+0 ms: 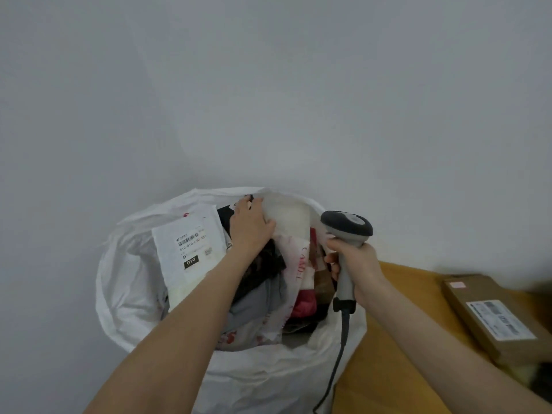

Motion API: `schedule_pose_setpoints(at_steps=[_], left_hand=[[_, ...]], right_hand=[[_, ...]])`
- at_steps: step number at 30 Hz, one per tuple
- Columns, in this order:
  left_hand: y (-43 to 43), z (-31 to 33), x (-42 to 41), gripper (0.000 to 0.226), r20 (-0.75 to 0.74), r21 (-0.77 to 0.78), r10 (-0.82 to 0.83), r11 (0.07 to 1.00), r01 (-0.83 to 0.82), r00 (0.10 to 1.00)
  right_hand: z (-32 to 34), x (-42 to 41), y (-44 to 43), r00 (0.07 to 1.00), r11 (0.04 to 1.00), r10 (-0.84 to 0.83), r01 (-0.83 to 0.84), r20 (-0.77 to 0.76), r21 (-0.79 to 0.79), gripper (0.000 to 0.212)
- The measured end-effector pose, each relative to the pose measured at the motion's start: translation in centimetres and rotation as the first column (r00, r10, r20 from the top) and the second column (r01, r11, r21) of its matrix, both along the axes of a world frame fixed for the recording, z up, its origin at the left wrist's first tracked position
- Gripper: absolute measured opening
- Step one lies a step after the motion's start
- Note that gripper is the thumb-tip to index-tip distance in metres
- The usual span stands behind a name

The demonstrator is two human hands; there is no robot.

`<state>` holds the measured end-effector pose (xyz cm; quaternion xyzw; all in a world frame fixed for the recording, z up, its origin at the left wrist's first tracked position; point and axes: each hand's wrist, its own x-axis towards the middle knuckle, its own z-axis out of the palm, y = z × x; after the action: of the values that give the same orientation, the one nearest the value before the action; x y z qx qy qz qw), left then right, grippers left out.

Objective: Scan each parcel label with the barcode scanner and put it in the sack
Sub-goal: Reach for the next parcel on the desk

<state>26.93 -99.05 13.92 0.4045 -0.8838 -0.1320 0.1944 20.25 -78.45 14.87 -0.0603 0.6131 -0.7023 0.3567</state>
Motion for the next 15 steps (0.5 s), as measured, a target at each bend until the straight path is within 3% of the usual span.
schedule_pose_setpoints(at_steps=[3,7,11,15], left_hand=[[4.5,1.3,-5.1,0.054,-0.051,-0.128,-0.191,0.975,0.183,0.980],[12.8,-0.4,-12.6,0.050,-0.068,-0.046,-0.363,0.932,0.360,0.929],[21.9,-5.4,-18.5,0.056,0.022,0.257,-0.470,0.856,0.449,0.882],[29.5,-11.1,-21.9,0.072,0.060,0.709,-0.423,0.655,0.259,0.904]], right_hand=[[-0.3,-1.9,2.9,0.998,0.998,-0.059,0.059,0.022,-0.005,0.007],[-2.4,-5.4,8.8,0.979,0.978,-0.201,0.199,0.035,0.055,0.012],[-5.5,-9.5,16.4,0.929,0.931,-0.359,0.349,0.088,0.111,0.012],[-9.0,-13.2,24.0,0.853,0.859,-0.503,0.475,0.138,0.192,0.012]])
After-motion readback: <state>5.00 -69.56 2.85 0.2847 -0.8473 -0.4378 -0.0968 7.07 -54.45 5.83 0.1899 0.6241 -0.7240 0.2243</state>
